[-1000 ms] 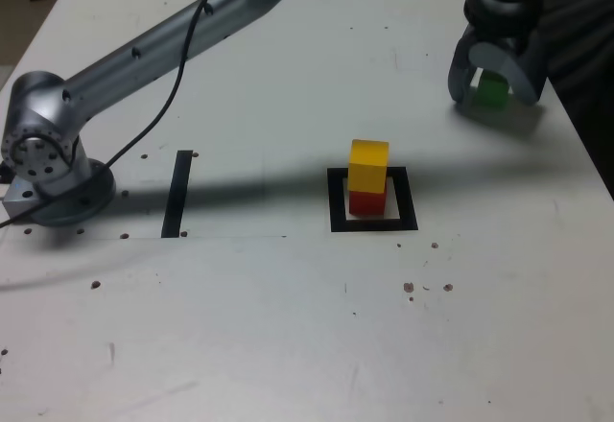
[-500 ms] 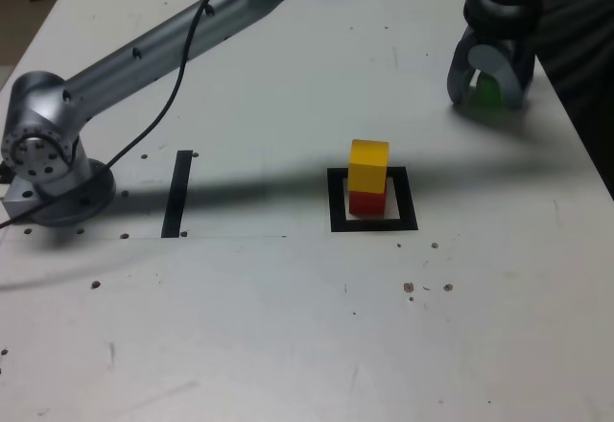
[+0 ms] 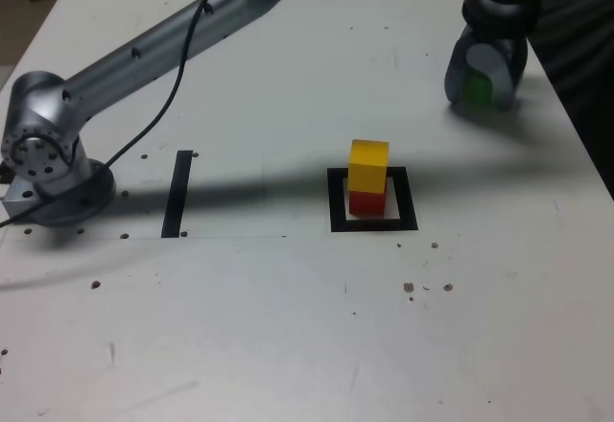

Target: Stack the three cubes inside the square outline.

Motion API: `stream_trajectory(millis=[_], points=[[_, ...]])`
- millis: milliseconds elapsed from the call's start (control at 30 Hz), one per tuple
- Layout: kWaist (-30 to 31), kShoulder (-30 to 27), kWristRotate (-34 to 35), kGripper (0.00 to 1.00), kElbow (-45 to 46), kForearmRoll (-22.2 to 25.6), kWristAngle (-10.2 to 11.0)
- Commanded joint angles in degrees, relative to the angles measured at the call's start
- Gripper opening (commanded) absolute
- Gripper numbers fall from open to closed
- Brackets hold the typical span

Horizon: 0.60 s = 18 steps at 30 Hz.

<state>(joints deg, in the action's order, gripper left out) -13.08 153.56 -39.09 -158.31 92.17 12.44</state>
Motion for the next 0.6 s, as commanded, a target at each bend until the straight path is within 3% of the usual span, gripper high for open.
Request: stream_trajectory(millis=[0,300,567], points=[[0.28,-2.33,0.15,0.30,0.22,0.87,-0.10],[1.48,-12.18,2.38,0.30,9.92,1.43,-0.18],[3.56,-23.66,8.46,0.30,24.39,0.86,-0.93]])
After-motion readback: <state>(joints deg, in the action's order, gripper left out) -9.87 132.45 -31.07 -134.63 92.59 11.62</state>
